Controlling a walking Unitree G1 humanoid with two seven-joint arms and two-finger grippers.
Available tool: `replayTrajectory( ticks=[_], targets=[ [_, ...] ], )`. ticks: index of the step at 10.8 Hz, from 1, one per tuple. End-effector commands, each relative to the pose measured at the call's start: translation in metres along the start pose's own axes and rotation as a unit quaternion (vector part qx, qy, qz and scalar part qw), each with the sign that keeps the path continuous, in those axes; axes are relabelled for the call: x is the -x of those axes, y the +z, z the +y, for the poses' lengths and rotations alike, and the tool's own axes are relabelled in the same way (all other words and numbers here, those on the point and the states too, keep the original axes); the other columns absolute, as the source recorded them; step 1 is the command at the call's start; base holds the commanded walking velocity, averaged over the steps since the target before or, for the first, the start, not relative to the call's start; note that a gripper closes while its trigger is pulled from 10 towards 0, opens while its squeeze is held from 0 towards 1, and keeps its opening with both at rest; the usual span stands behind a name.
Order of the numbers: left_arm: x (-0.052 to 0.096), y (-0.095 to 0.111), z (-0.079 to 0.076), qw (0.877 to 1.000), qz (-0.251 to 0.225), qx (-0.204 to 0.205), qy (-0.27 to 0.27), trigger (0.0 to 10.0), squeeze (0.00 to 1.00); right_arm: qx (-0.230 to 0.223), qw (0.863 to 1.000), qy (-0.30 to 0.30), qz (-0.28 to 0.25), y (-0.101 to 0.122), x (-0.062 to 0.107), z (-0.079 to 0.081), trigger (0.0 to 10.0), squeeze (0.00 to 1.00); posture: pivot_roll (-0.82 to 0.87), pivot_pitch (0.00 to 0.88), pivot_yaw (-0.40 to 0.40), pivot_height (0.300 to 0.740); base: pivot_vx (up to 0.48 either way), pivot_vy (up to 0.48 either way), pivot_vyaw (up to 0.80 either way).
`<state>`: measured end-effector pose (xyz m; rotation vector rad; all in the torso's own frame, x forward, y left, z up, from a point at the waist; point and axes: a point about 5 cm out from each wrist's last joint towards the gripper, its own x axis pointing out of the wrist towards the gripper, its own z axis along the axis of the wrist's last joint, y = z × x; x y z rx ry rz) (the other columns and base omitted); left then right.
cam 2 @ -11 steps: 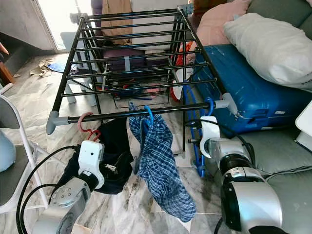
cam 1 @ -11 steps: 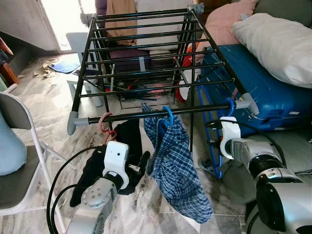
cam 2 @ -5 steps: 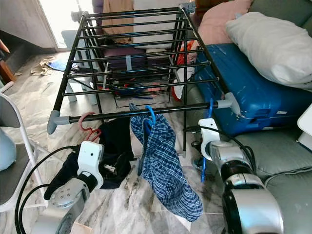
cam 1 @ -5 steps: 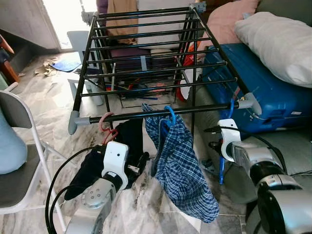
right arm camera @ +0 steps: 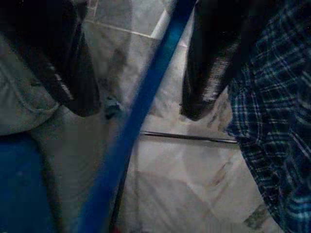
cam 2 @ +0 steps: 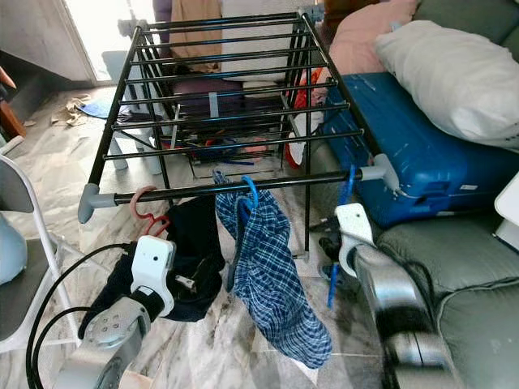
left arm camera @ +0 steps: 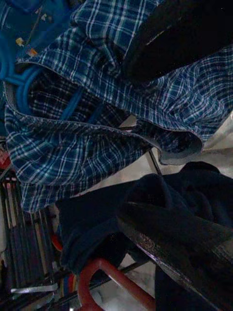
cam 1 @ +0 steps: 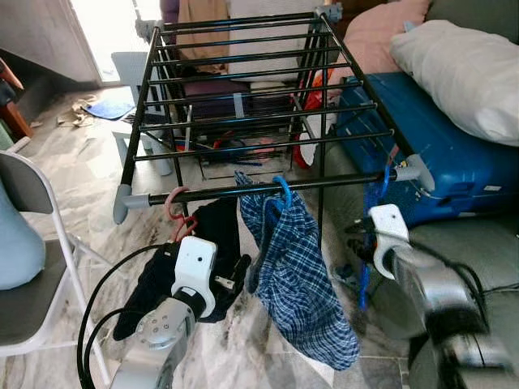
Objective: Hang hanger
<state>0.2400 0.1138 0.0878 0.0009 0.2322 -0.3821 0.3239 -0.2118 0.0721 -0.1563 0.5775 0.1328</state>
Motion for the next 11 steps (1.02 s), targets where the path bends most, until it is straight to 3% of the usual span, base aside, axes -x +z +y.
replayTrajectory(
  ticks=[1, 7, 11],
  targets=[
    [0.003, 0.002, 0.003, 1.000, 0.000, -0.009, 0.011, 10.0, 0.00, -0.001, 1.000, -0.006, -0.019, 0.006, 0.005, 0.000, 10.0, 1.00, -0.08, 0.025, 0.033, 0.740, 0.000, 0.000, 0.00],
    [0.004, 0.009, 0.006, 0.999, -0.024, -0.019, 0.034, 10.0, 0.00, -0.008, 0.995, -0.032, -0.092, 0.001, 0.042, 0.008, 10.0, 1.00, -0.09, 0.030, 0.029, 0.740, 0.000, 0.000, 0.00],
    [0.000, 0.010, 0.005, 0.998, -0.024, -0.029, 0.040, 10.0, 0.00, -0.009, 0.994, -0.042, -0.102, 0.005, 0.050, 0.014, 10.0, 1.00, -0.09, 0.027, 0.027, 0.740, 0.000, 0.000, 0.00]
  ],
)
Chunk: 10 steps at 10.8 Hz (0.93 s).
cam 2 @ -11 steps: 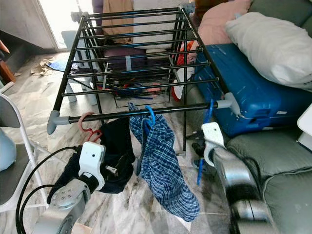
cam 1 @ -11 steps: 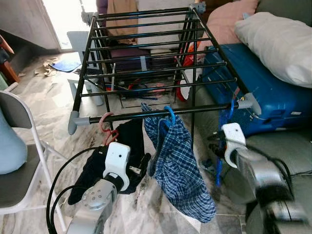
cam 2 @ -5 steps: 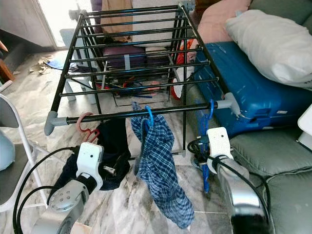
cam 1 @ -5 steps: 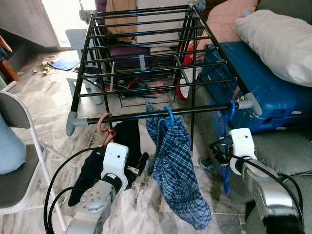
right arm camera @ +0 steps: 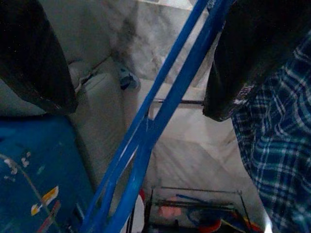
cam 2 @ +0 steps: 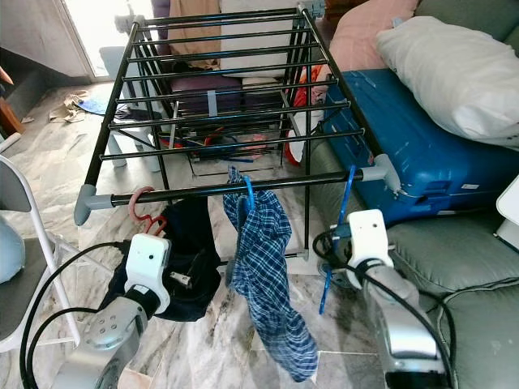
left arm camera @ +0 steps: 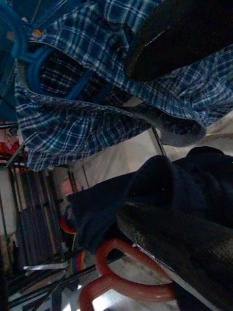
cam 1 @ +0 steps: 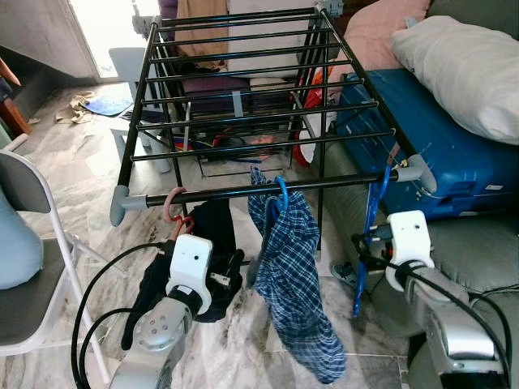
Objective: Hang hanger
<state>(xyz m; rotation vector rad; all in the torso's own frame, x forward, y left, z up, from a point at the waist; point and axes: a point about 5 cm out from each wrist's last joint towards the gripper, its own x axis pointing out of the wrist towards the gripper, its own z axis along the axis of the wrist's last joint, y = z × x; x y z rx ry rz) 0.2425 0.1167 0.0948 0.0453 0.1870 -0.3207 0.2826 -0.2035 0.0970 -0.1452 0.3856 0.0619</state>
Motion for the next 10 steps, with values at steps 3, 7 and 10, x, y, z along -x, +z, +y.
replayTrajectory(
  ticks=[3, 7, 10],
  targets=[
    [-0.0022, 0.0018, 0.0009, 1.000, -0.005, -0.006, 0.007, 10.0, 0.00, -0.004, 1.000, -0.004, -0.008, 0.0067, 0.0011, 0.0035, 10.0, 1.00, -0.10, 0.024, 0.022, 0.740, -0.166, 0.000, 0.00],
    [-0.0039, 0.0014, 0.0001, 1.000, -0.005, -0.006, 0.006, 10.0, 0.00, -0.001, 1.000, -0.005, -0.010, 0.0088, 0.0001, 0.0028, 10.0, 1.00, -0.10, 0.021, 0.020, 0.740, -0.272, 0.000, 0.00],
    [-0.0047, 0.0020, -0.0002, 1.000, -0.006, -0.006, 0.006, 10.0, 0.00, 0.000, 1.000, -0.004, -0.012, 0.0102, -0.0005, 0.0034, 10.0, 1.00, -0.10, 0.020, 0.019, 0.740, -0.276, 0.000, 0.00]
  ],
)
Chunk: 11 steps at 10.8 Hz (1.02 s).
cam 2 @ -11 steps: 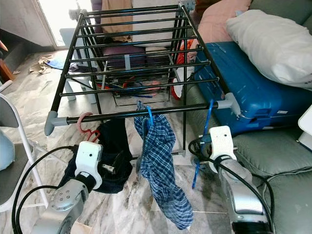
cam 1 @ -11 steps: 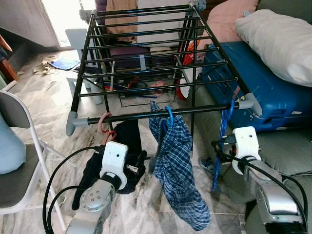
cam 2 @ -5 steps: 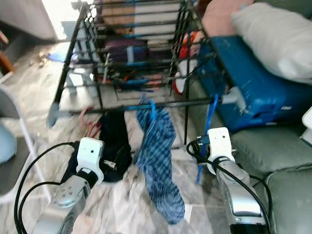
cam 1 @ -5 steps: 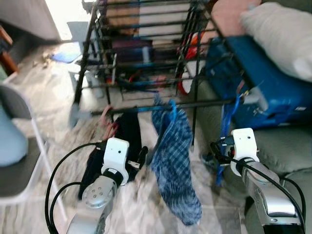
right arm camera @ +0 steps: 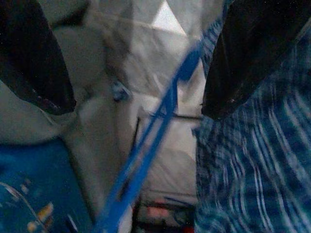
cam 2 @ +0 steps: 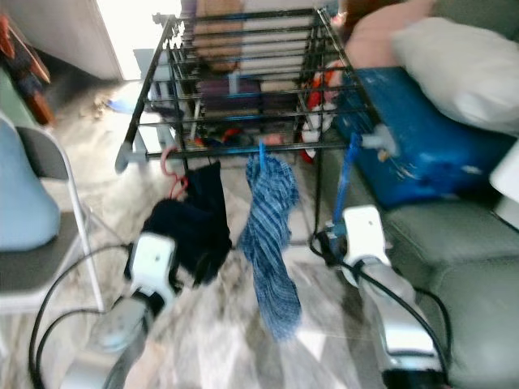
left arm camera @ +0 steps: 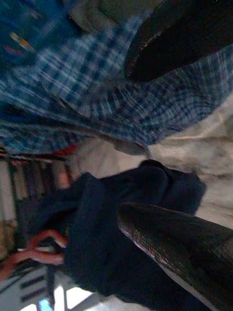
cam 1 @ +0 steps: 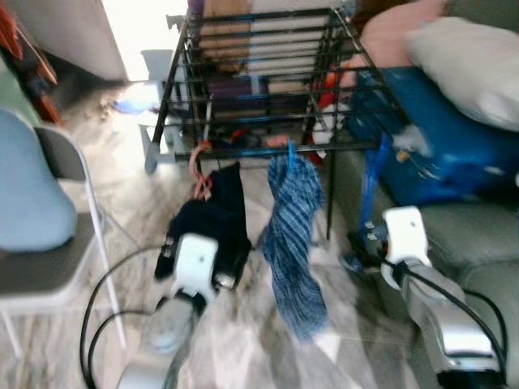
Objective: Hang hanger
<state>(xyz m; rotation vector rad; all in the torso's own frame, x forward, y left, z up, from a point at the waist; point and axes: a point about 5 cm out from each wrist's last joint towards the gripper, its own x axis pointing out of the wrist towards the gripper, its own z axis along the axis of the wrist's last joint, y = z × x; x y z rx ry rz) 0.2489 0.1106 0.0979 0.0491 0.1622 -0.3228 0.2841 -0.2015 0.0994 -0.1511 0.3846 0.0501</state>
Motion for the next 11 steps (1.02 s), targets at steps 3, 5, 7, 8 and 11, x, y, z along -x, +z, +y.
replayTrajectory(
  ticks=[3, 5, 7, 8, 11],
  targets=[
    [0.001, -0.002, 0.004, 1.000, 0.003, -0.003, 0.008, 10.0, 0.00, -0.001, 1.000, 0.003, -0.015, 0.009, -0.001, 0.003, 10.0, 1.00, -0.10, 0.020, 0.016, 0.740, -0.276, 0.000, 0.00],
    [-0.001, 0.000, 0.006, 1.000, 0.000, -0.008, 0.008, 10.0, 0.00, -0.002, 1.000, 0.008, -0.018, 0.011, -0.004, 0.009, 10.0, 1.00, -0.08, 0.020, 0.024, 0.740, -0.276, 0.000, 0.00],
    [-0.002, 0.005, 0.008, 1.000, -0.006, -0.014, 0.010, 10.0, 0.00, -0.003, 1.000, 0.017, -0.019, 0.011, -0.006, 0.015, 10.0, 1.00, -0.03, 0.043, 0.030, 0.740, -0.277, 0.000, 0.00],
    [-0.002, 0.006, 0.007, 1.000, -0.010, -0.015, 0.017, 10.0, 0.00, 0.001, 1.000, 0.022, -0.017, 0.010, -0.006, 0.014, 10.0, 1.00, -0.03, 0.046, 0.019, 0.740, -0.274, 0.000, 0.00],
    [-0.003, 0.008, 0.005, 0.999, -0.016, -0.012, 0.032, 10.0, 0.00, 0.017, 0.999, 0.035, -0.023, 0.018, -0.012, 0.015, 10.0, 0.97, -0.03, 0.061, -0.018, 0.740, -0.176, 0.000, 0.00]
  ],
)
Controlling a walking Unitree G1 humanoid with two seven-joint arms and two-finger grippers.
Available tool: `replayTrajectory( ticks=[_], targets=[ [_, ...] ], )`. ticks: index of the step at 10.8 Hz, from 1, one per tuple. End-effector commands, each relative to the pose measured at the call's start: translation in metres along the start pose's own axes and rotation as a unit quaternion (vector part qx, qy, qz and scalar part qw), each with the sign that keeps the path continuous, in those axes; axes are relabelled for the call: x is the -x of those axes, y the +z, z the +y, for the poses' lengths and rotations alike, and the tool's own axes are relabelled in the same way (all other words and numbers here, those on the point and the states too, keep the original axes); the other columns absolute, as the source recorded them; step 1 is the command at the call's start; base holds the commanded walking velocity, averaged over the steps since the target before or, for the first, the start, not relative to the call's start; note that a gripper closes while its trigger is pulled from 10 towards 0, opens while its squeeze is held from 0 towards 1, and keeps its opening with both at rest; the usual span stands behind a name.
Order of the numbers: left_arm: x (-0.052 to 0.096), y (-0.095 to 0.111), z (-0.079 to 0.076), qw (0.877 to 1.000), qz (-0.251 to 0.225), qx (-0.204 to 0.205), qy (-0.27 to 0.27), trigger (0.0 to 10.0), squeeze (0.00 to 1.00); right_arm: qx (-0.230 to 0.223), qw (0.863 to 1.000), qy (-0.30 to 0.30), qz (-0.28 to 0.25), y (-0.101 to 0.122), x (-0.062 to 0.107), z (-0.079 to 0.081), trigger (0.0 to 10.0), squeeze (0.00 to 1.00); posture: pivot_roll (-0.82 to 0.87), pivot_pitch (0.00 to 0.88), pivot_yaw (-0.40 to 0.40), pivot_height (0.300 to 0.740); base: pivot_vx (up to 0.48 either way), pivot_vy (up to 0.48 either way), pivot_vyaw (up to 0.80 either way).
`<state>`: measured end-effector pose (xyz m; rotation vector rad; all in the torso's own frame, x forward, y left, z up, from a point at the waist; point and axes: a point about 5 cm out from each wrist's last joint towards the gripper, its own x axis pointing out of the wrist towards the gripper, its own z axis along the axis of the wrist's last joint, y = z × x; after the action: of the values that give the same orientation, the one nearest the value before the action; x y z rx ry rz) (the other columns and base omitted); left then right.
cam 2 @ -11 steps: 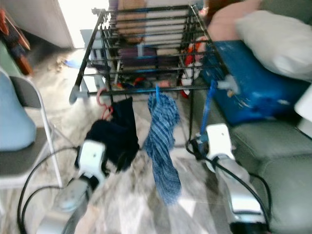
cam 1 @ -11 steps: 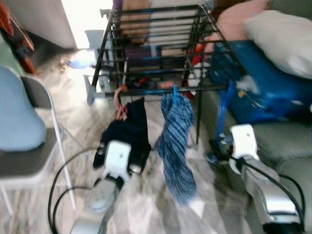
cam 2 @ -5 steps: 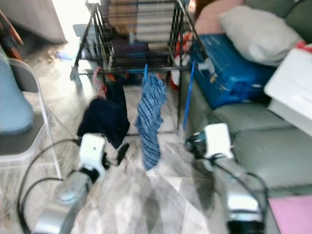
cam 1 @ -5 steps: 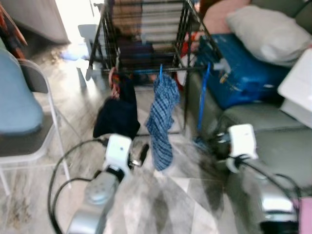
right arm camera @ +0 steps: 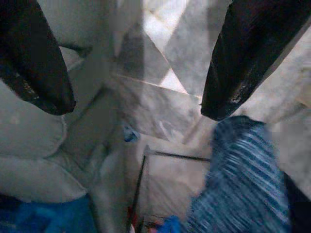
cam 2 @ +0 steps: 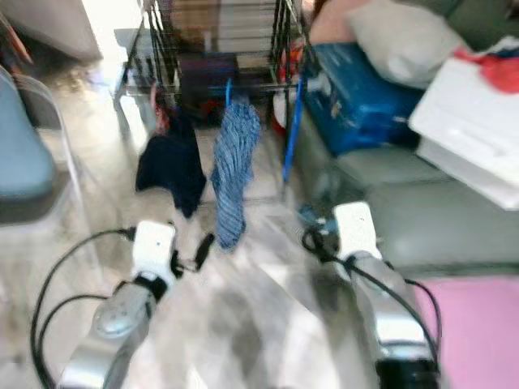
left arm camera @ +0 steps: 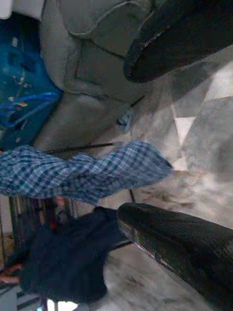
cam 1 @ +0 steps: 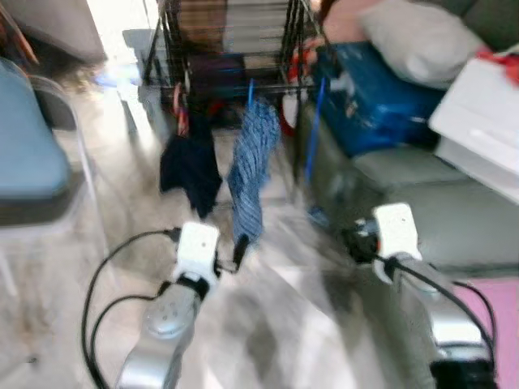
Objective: Hang hanger
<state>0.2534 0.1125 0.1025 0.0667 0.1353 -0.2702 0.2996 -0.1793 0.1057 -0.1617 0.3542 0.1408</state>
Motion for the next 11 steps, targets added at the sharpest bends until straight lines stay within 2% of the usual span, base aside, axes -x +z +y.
replayTrajectory(
  ticks=[1, 2, 3, 4, 11],
  targets=[
    [0.001, 0.002, 0.003, 1.000, -0.008, -0.004, 0.010, 10.0, 0.00, 0.008, 1.000, 0.005, -0.003, 0.001, 0.000, 0.002, 10.0, 0.94, -0.03, 0.063, -0.023, 0.740, 0.000, 0.000, 0.00],
    [0.001, 0.003, 0.003, 1.000, -0.010, -0.005, 0.012, 10.0, 0.00, 0.011, 1.000, 0.015, -0.002, 0.000, 0.000, 0.007, 10.0, 0.82, -0.03, 0.064, -0.025, 0.740, 0.000, 0.000, 0.00],
    [0.000, 0.003, 0.002, 1.000, -0.011, -0.006, 0.014, 10.0, 0.00, 0.011, 1.000, 0.019, -0.001, -0.001, 0.000, 0.009, 10.0, 0.51, -0.03, 0.064, -0.026, 0.740, 0.000, 0.000, 0.00],
    [0.000, 0.004, 0.002, 1.000, -0.015, -0.010, 0.014, 10.0, 0.00, 0.011, 1.000, 0.024, -0.001, -0.001, 0.000, 0.010, 10.0, 0.00, -0.03, 0.065, -0.023, 0.740, 0.000, 0.000, 0.00],
    [-0.002, 0.010, 0.003, 0.999, -0.029, -0.015, 0.027, 10.0, 0.00, 0.008, 1.000, 0.030, 0.002, -0.003, 0.000, 0.015, 10.0, 0.00, -0.04, 0.090, -0.025, 0.740, 0.000, 0.000, 0.00]
  ],
)
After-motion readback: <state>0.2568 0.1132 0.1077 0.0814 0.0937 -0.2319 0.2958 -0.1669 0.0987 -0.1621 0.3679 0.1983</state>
